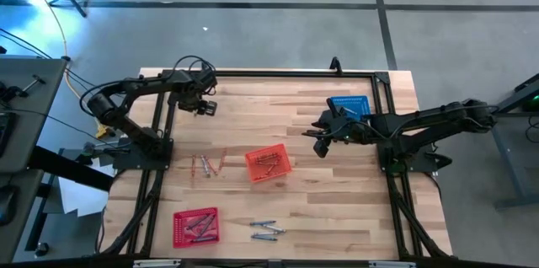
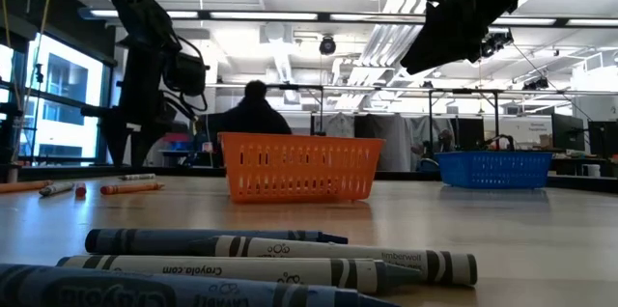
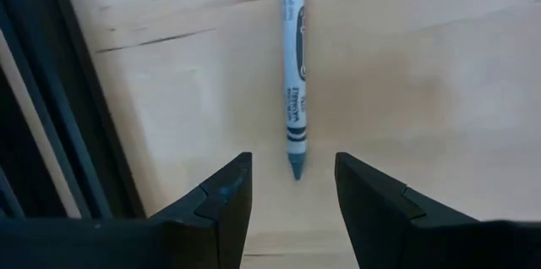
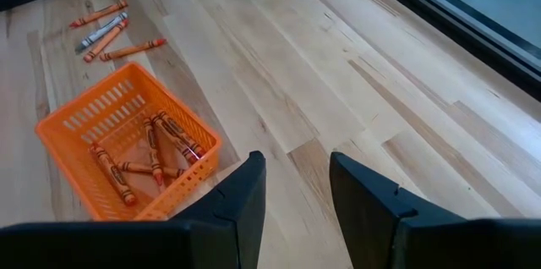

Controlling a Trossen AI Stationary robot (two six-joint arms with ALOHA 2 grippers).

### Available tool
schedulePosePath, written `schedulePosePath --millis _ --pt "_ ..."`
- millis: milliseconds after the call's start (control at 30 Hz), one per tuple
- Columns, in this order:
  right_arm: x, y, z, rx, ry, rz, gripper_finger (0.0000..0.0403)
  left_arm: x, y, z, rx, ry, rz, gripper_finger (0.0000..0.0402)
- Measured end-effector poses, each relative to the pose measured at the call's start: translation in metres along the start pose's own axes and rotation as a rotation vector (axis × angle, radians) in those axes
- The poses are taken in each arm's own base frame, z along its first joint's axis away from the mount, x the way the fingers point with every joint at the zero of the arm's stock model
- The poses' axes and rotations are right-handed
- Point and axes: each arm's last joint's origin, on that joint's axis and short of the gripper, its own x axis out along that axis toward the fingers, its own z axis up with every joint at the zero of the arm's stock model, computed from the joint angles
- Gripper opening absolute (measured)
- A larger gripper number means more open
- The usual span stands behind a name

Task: Sort crayons
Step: Put the gray crayon into the blue bin

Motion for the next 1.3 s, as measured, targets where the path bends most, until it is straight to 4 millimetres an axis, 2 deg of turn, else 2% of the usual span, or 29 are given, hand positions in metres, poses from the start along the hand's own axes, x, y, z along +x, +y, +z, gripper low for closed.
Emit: schedulePosePath --millis 233,467,733,900,1200,1300 --pt "0.000 0.000 0.000 0.001 0.000 0.001 0.0129 0.008 -0.004 0.008 -0.006 -0.032 -0.022 0.0159" --pt "0.000 0.000 0.000 0.001 0.000 0.000 0.0129 0.017 0.001 0.016 -0.045 -0.012 -0.035 0.0158" --pt "0.000 0.000 0.000 0.002 0.000 0.001 0.0129 0.017 0.001 0.017 -0.048 -0.013 -0.028 0.0153" --pt "0.000 0.000 0.000 0.002 0.000 0.000 0.0129 0.017 0.001 0.016 -0.036 -0.002 -0.037 0.0115" --pt "0.000 0.000 0.000 0.001 0.000 0.000 0.0129 0.017 0.001 0.016 -0.030 0.001 -0.037 0.0012" --pt "0.000 0.000 0.000 0.000 0.000 0.001 0.0129 0.017 0.000 0.015 -0.024 0.001 -0.038 0.0004"
